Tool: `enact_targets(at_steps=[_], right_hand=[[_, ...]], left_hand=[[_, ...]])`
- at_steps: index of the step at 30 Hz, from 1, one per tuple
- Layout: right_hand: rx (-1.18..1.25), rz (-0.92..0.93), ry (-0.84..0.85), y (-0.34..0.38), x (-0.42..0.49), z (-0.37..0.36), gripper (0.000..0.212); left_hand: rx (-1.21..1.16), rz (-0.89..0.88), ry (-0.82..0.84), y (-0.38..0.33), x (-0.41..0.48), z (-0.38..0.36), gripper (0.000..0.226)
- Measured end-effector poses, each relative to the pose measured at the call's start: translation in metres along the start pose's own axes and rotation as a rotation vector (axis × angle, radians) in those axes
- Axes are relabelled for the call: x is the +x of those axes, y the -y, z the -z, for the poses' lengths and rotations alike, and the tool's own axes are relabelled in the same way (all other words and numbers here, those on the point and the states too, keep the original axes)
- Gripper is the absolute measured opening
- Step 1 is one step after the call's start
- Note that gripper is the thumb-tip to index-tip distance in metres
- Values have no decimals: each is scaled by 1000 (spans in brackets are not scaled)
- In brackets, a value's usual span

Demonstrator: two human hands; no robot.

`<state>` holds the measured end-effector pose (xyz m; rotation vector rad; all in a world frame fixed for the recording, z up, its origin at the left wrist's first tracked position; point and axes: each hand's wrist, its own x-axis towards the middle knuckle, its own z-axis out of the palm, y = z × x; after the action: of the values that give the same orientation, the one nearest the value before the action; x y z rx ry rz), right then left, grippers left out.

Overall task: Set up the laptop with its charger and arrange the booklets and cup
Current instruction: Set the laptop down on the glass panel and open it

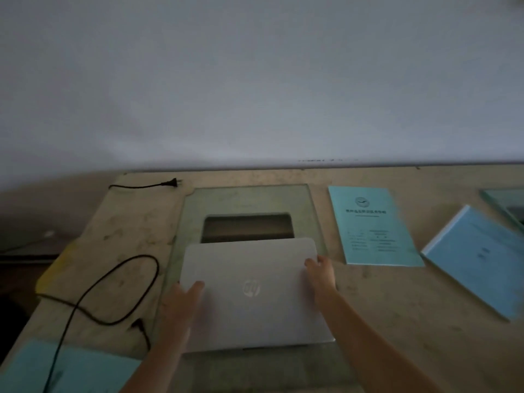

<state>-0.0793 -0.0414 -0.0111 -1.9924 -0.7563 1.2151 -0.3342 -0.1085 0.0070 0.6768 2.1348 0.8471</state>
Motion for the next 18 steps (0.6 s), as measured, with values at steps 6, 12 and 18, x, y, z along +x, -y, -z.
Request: enact_targets(at_steps=[6,12,18], right_hand=[[24,-53,-14,-3,5,-16,38],[-64,-83,-34,-13,15,-16,38],[-116,-114,-66,-19,10,-15,49]], left_hand=[[-70,-14,-21,15,18,-1,36],[-40,38,-38,28,29,-18,47],[67,48,-32,34,31,-23,51]])
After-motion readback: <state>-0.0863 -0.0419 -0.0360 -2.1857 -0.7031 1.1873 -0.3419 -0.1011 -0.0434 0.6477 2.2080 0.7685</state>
